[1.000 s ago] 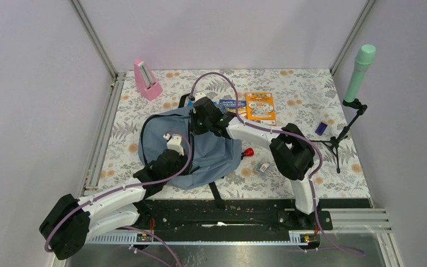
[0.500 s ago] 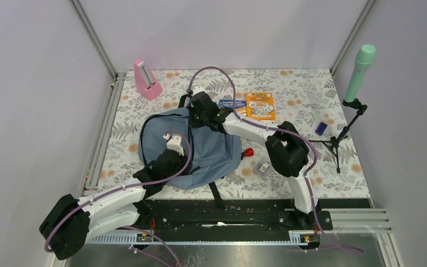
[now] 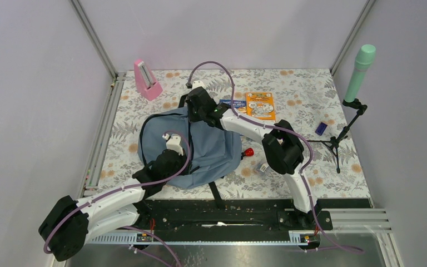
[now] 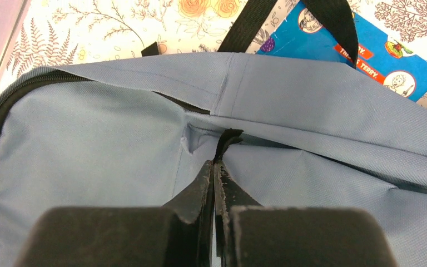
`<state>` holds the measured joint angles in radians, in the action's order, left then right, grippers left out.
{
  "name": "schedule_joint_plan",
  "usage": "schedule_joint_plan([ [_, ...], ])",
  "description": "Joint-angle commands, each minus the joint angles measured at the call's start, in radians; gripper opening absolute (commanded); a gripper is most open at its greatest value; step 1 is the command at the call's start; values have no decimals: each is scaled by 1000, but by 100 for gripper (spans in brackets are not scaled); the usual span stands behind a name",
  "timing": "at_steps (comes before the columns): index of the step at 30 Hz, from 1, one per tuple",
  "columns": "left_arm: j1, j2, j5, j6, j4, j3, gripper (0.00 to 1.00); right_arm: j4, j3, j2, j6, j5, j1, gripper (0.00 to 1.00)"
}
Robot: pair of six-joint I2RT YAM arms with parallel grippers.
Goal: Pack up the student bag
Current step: Unzip the student bag at the center of the board.
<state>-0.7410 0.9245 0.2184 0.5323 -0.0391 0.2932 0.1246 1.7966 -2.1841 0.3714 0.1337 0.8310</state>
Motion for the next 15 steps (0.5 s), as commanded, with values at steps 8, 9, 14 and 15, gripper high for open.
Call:
schedule_joint_plan([
  [8, -7, -16, 24, 37, 89, 66, 0, -42, 66, -7, 8, 9, -30, 0],
  [9, -8, -19, 29, 43, 110, 87, 4, -45, 55, 0, 6, -7, -30, 0],
  [14, -5, -13, 53, 72, 194, 193, 37, -74, 3, 35, 0, -68, -29, 0],
  [15, -6, -5, 62, 76, 210, 217, 41, -74, -1, 36, -1, -75, -29, 0],
])
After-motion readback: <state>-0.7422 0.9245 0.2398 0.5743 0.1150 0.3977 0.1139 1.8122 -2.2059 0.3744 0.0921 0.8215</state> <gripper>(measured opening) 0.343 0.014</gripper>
